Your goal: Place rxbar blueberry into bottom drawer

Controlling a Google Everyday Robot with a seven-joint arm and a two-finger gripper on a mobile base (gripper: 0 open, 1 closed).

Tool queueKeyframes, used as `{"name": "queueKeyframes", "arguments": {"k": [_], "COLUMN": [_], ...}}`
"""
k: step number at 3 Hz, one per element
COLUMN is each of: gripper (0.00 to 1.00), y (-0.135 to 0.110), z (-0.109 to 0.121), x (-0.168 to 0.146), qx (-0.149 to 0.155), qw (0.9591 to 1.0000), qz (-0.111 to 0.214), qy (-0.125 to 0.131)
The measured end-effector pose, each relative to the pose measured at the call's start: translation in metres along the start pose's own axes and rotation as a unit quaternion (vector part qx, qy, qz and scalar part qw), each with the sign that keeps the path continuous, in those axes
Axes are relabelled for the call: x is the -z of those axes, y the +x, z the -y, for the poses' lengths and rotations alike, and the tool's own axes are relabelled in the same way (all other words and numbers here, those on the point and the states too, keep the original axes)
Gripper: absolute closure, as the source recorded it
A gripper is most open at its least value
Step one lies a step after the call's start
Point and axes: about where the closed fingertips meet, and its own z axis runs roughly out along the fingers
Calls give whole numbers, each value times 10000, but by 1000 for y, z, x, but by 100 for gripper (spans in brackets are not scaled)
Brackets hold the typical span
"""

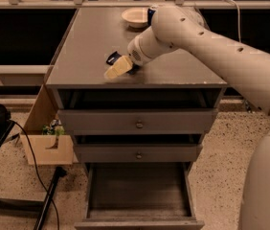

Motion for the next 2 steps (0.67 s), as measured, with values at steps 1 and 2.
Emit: {"name": "queueKeyframes", "arguments": {"k": [1, 2], "gripper": [0, 12], "y": [0, 0], "z": [0, 0], "x": [-3, -4], "qx": [9, 11], "qw": [10000, 10000], "qz": [-4, -7], "qy": [-1, -2]}}
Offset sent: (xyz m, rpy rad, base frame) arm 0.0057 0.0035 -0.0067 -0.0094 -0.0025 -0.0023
